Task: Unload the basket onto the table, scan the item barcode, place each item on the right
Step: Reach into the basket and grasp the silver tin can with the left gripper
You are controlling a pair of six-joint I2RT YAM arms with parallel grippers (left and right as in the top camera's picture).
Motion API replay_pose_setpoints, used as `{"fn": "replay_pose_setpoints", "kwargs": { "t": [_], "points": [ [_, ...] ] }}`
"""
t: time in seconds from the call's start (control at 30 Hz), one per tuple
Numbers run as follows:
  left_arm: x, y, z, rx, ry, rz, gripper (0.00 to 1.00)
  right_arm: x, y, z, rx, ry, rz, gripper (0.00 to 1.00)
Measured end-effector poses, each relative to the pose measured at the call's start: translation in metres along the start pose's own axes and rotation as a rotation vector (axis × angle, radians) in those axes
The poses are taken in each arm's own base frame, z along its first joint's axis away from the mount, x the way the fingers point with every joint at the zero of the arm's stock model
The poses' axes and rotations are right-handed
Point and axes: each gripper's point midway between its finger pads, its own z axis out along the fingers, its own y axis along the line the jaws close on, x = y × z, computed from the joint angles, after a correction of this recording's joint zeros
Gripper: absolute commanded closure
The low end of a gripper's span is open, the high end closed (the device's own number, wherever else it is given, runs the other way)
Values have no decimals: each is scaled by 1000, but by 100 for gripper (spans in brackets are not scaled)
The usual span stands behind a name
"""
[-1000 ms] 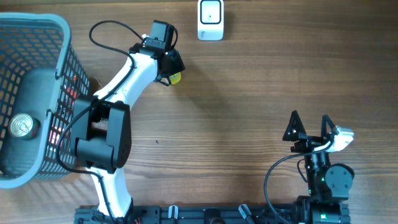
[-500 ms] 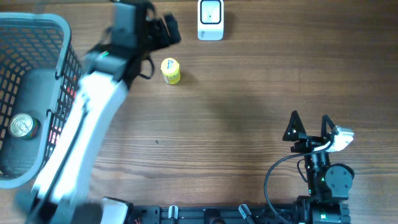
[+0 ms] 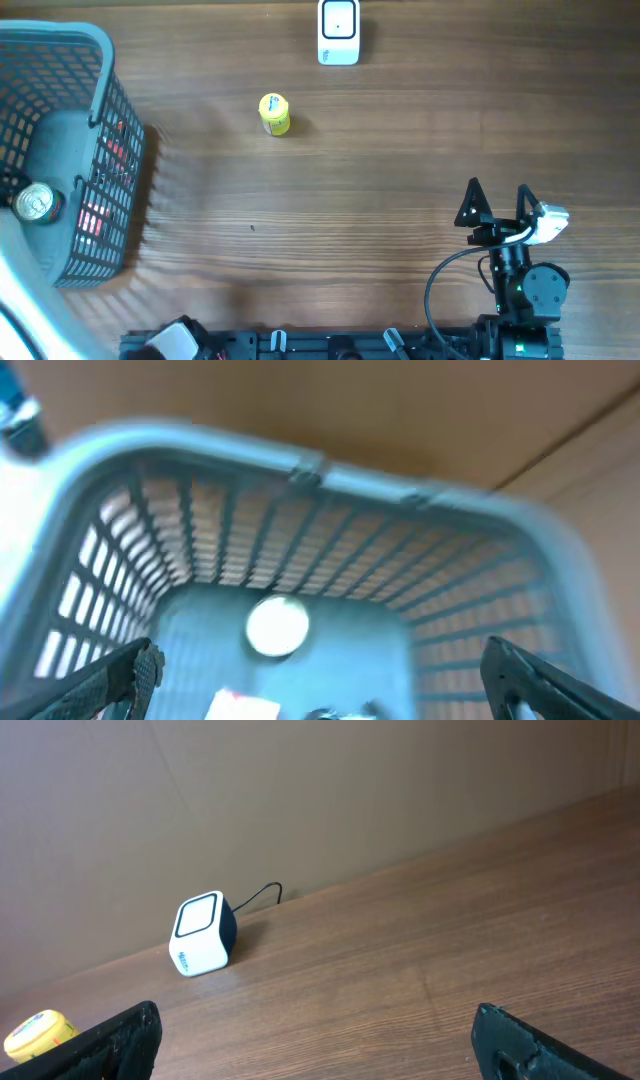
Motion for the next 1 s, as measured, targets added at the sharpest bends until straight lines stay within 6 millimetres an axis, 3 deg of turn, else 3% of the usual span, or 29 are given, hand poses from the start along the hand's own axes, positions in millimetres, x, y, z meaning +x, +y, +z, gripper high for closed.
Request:
{"fn": "replay_pose_setpoints", "kwargs": {
  "t": [0.07,0.13,0.3,0.33,0.4,0.5,0.63,1.0],
  "points": [
    [31,7,53,-132,131,38,0,0,0,0,0,0,0,0],
    [59,16,93,-241,234,80,0,0,0,0,0,0,0,0],
    [114,25,158,-371,359,163,0,0,0,0,0,0,0,0],
    [135,33,177,-397,383,180,0,0,0,0,0,0,0,0],
    [157,40,196,-393,390,186,0,0,0,0,0,0,0,0],
    [174,48,209,-379,384,195,0,0,0,0,0,0,0,0],
    [182,43,228,-317,341,194,0,0,0,0,0,0,0,0],
    [193,40,247,-274,308,191,0,0,0,0,0,0,0,0]
  ]
}}
